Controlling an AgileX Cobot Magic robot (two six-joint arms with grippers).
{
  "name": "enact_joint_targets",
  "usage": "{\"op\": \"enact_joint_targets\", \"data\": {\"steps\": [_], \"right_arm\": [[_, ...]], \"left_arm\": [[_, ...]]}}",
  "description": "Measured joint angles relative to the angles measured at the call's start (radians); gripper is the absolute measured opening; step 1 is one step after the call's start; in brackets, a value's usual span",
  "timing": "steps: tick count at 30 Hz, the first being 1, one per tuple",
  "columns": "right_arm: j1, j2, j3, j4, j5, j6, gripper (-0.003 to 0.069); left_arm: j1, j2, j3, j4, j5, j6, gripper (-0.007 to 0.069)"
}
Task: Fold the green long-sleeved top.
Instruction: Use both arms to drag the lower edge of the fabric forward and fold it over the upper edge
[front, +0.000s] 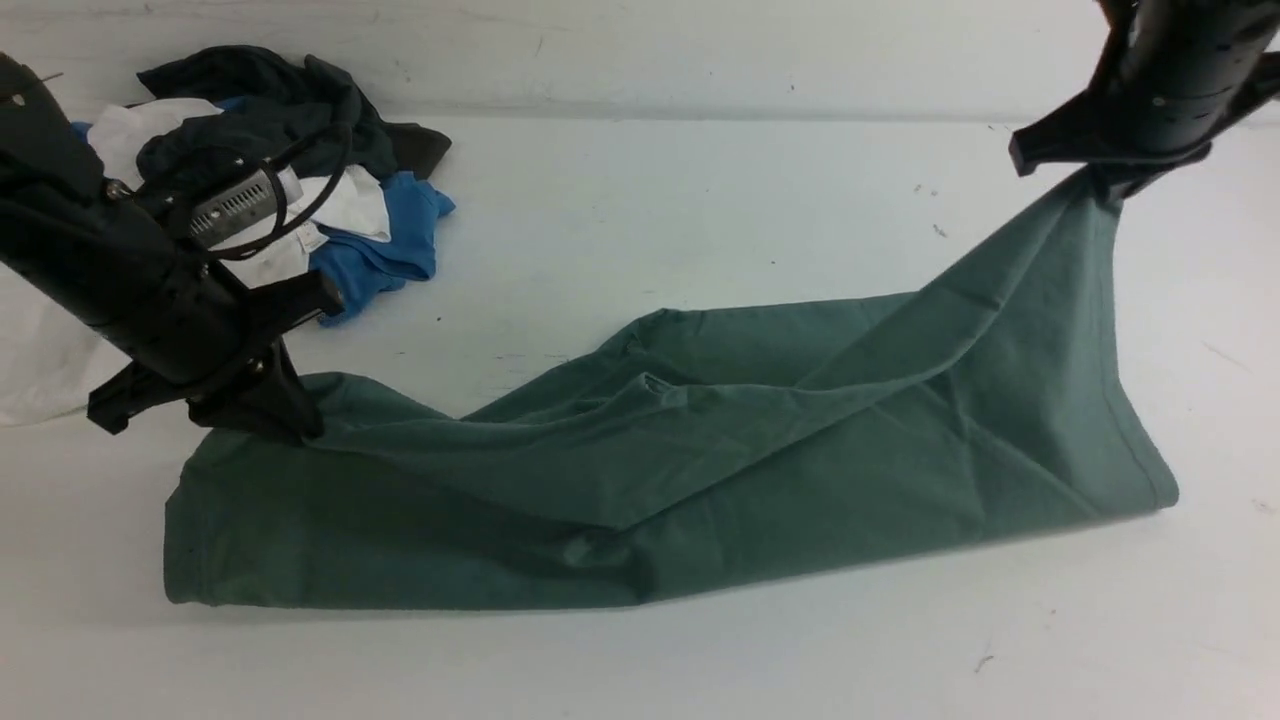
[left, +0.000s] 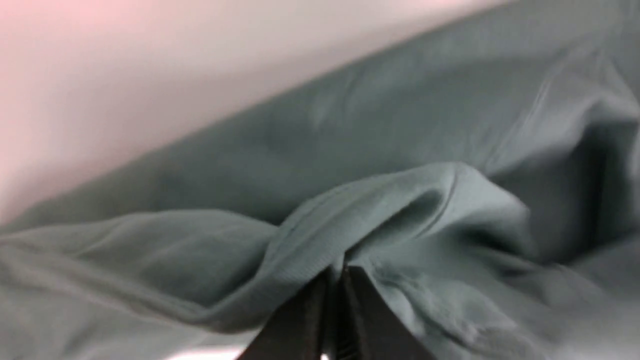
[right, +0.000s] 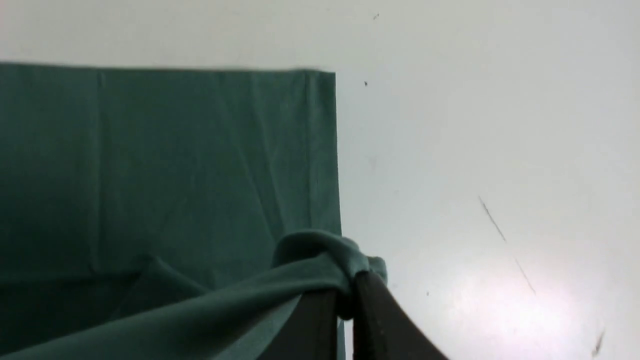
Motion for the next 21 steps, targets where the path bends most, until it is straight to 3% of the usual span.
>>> {"op": "enact_joint_targets", "data": {"steps": [10, 21], "right_arm": [[-0.052, 0.264, -0.193, 0.017, -0.028, 0.033, 0.0016], [-0.116, 0.331, -0.21, 0.03, -0.2, 0.152, 0.0016]], "left_arm": [[0.013, 0.082, -0.012, -0.083, -0.135, -0.011, 0.0006], [0.019, 0.108, -0.012, -0.103, -0.289, -0.086, 0.0006]]}}
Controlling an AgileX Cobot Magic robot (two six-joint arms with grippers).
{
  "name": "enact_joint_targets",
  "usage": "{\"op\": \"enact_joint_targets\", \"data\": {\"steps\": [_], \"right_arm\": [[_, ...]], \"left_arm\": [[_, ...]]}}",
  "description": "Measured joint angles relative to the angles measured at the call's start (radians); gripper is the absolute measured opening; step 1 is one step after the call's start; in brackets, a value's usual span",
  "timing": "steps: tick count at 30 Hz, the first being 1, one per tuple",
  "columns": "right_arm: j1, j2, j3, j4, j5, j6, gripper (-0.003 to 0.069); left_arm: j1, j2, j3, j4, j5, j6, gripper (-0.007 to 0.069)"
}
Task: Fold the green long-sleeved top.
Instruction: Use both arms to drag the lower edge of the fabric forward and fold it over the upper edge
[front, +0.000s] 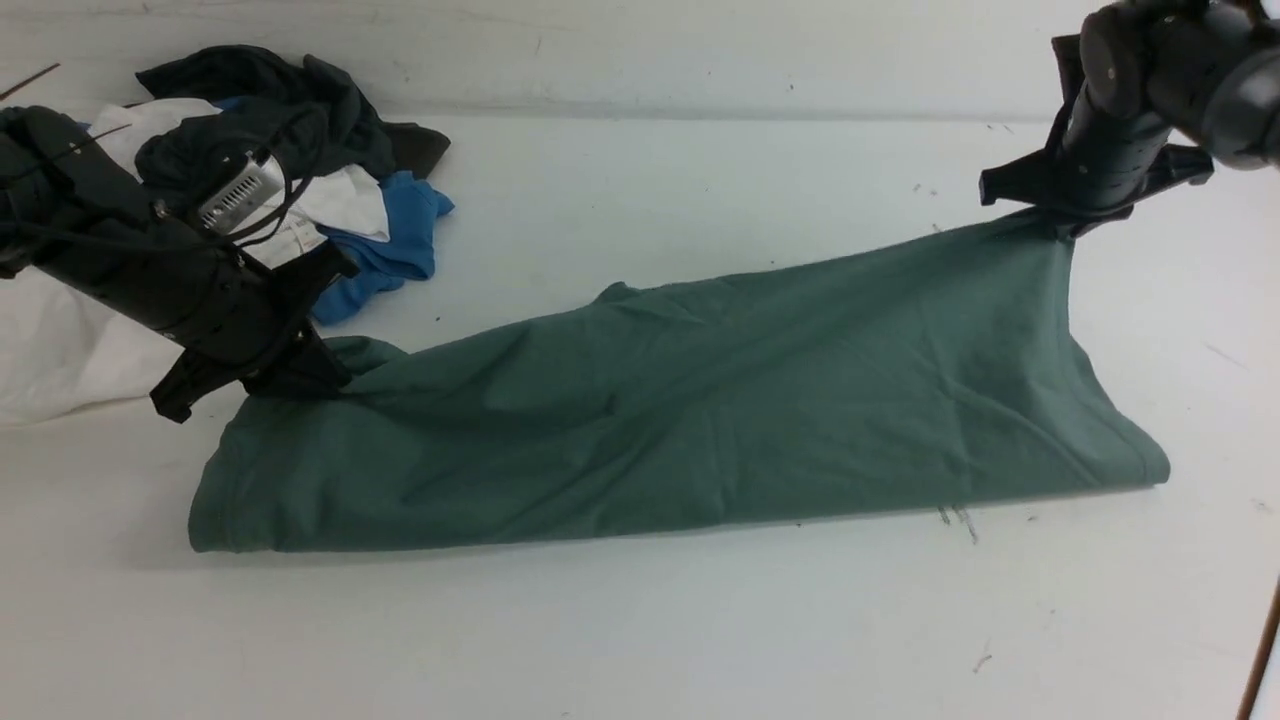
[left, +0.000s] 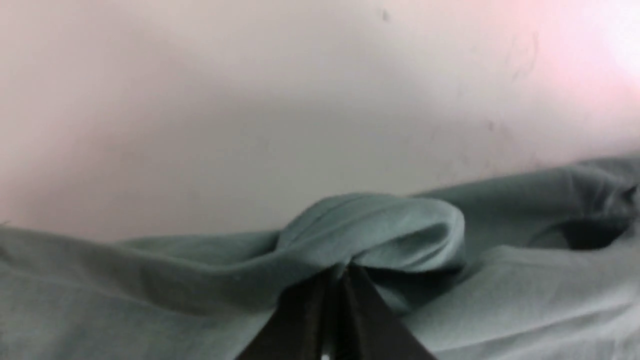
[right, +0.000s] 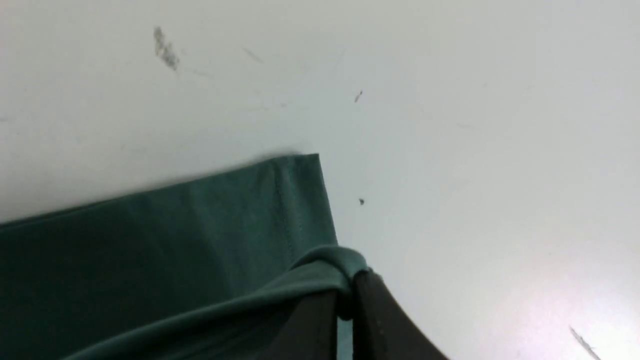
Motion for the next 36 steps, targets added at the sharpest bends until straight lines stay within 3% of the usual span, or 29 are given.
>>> {"op": "enact_joint_targets", "data": {"steps": [7, 9, 15, 20, 23, 28, 32, 36], "right_arm": [[-0.003, 0.045, -0.001, -0.004, -0.123, 0.017, 0.0035], [-0.003, 0.055, -0.001, -0.009, -0.161, 0.032, 0.0071], [-0.004, 0.058, -0.02, -0.047, -0.158, 0.038, 0.0267], [-0.006, 0.058, -0.133, -0.055, 0.044, -0.056, 0.0428], [-0.014, 0.058, -0.211, 0.003, 0.152, -0.143, 0.0452], [-0.067, 0.051, -0.243, 0.234, 0.193, -0.25, 0.0459], [-0.122, 0.044, -0.146, 0.354, 0.193, -0.277, 0.0459], [-0.16, 0.041, 0.004, 0.378, 0.195, -0.296, 0.0463]], "left_arm": [[-0.009, 0.0, -0.001, -0.004, -0.065, 0.0, 0.0027], [-0.013, 0.0, -0.001, 0.0, -0.085, 0.005, 0.0063], [-0.016, 0.0, -0.001, 0.004, -0.096, 0.018, 0.0221], [0.013, 0.0, -0.001, 0.002, -0.052, 0.063, 0.0304], [0.026, 0.0, -0.002, -0.009, -0.011, 0.101, 0.0311], [0.032, 0.0, -0.004, -0.035, 0.071, 0.197, 0.0311], [0.032, 0.0, -0.005, -0.04, 0.126, 0.257, 0.0314], [0.032, 0.0, -0.005, -0.041, 0.141, 0.271, 0.0314]]}}
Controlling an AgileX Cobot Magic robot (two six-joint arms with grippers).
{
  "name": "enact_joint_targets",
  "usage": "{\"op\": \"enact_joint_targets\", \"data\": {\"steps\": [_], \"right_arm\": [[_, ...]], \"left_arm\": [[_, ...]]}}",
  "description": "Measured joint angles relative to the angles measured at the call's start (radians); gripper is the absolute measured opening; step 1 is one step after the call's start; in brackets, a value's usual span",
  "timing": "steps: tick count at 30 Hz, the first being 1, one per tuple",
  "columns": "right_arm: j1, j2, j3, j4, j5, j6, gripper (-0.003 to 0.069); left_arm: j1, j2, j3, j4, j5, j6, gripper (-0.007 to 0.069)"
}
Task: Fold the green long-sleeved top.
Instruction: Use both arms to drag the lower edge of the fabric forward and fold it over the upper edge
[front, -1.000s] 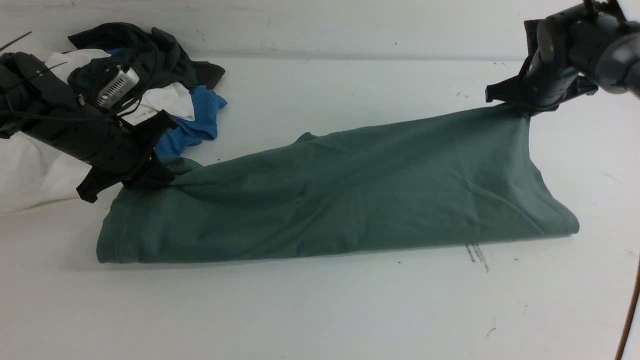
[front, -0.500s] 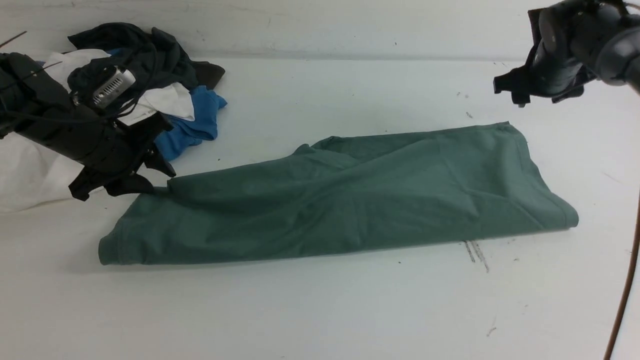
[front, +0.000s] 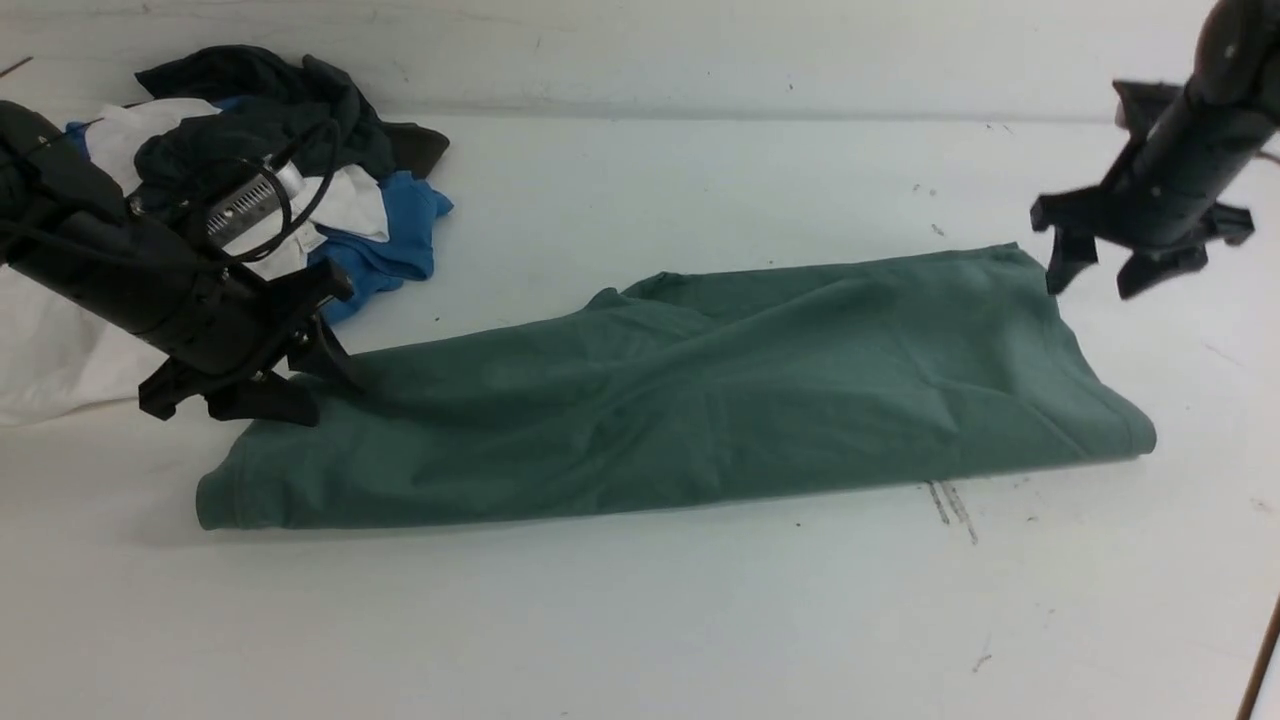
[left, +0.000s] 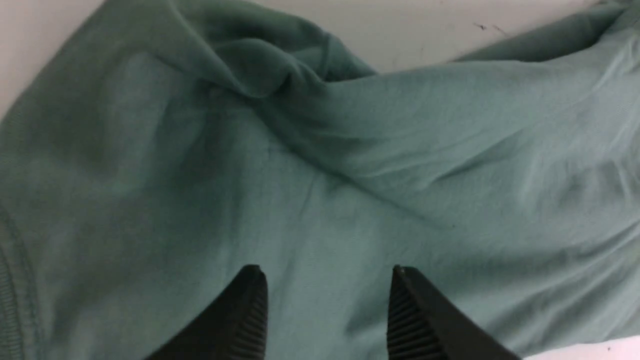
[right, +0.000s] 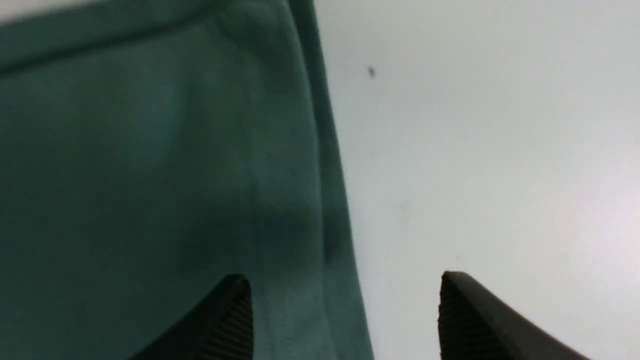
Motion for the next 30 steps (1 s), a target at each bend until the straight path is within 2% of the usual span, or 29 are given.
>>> {"op": "enact_joint_targets", "data": {"steps": [5, 13, 20, 22, 25, 26, 30], "right_arm": [[-0.009, 0.02, 0.037, 0.025, 0.002, -0.031, 0.0484], [-0.01, 0.04, 0.037, 0.097, -0.004, -0.053, 0.0595], [-0.01, 0.06, 0.028, 0.093, -0.008, -0.061, 0.0582], [-0.01, 0.06, 0.028, 0.092, -0.008, -0.064, 0.0539], [-0.008, 0.06, 0.028, 0.091, -0.013, -0.068, 0.0403], [-0.007, 0.06, 0.028, 0.091, -0.013, -0.069, 0.0403], [0.01, 0.053, 0.035, 0.09, -0.014, -0.08, 0.0087]], "left_arm": [[0.0, -0.001, 0.0, 0.001, 0.0, 0.001, 0.0314], [0.0, -0.001, 0.0, 0.001, -0.001, 0.001, 0.0314], [0.0, -0.001, 0.0, 0.001, 0.0, 0.001, 0.0314], [0.0, -0.001, 0.0, 0.001, 0.0, 0.001, 0.0314], [0.0, -0.001, 0.0, 0.001, 0.0, 0.001, 0.0314], [0.0, -0.001, 0.0, 0.001, 0.0, 0.001, 0.0314], [0.0, -0.007, 0.0, 0.001, 0.001, 0.001, 0.0314]]}}
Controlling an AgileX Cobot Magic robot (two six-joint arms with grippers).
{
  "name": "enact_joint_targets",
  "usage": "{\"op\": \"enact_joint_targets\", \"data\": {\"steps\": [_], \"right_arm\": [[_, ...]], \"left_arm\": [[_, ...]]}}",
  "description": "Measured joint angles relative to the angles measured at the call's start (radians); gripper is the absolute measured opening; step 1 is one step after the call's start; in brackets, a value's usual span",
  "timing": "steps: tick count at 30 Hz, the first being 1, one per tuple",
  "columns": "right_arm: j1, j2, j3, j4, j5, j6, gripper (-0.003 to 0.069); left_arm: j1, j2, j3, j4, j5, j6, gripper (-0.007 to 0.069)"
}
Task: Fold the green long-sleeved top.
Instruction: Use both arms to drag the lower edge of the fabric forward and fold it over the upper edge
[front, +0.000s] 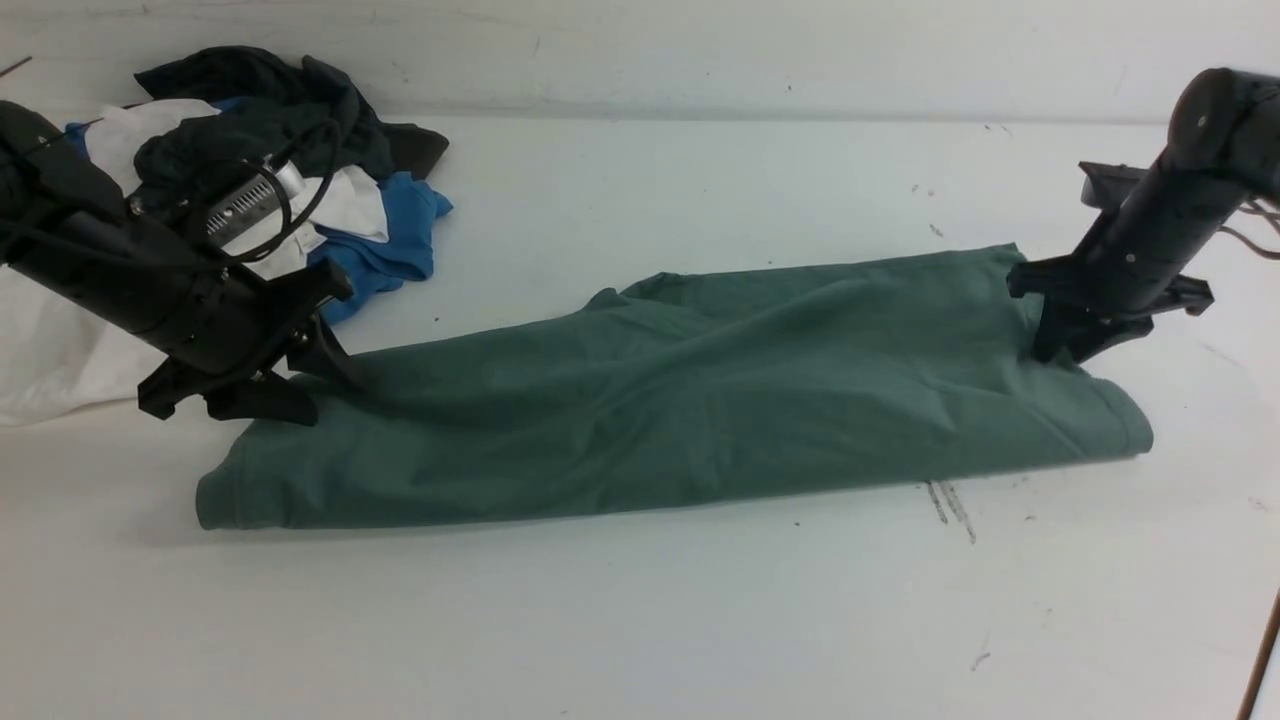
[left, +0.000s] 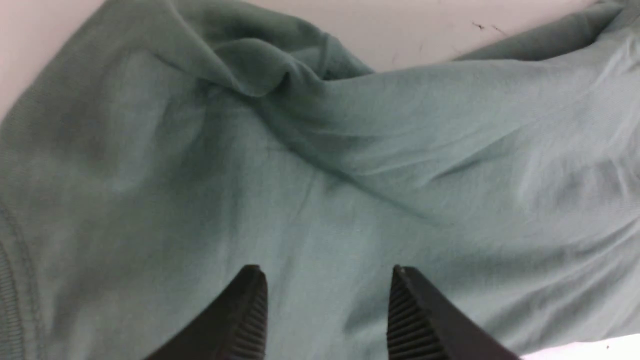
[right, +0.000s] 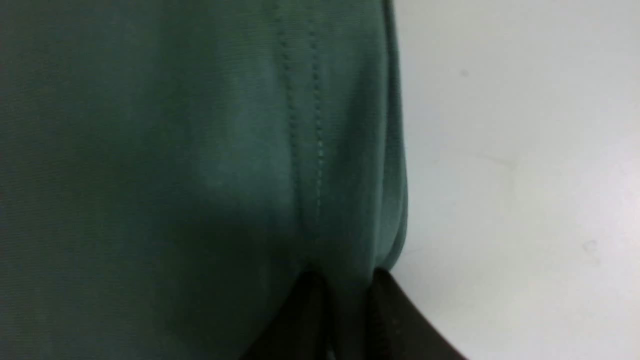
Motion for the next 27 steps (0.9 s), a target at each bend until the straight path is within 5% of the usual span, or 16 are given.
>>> {"op": "enact_joint_targets", "data": {"steps": [7, 16, 27], "right_arm": [[0.0, -0.154, 0.152, -0.098, -0.001, 0.0, 0.0022], [-0.087, -0.396, 0.513, -0.186, 0.001, 0.023, 0.0022], [-0.111, -0.405, 0.588, -0.188, -0.001, 0.066, 0.0029]], "left_arm": [[0.0, -0.095, 0.0, 0.002, 0.064, 0.028, 0.0281], [0.0, -0.24, 0.032, 0.005, 0.274, 0.137, 0.0108], [0.0, -0.241, 0.087, 0.07, 0.193, 0.145, 0.0086]]}}
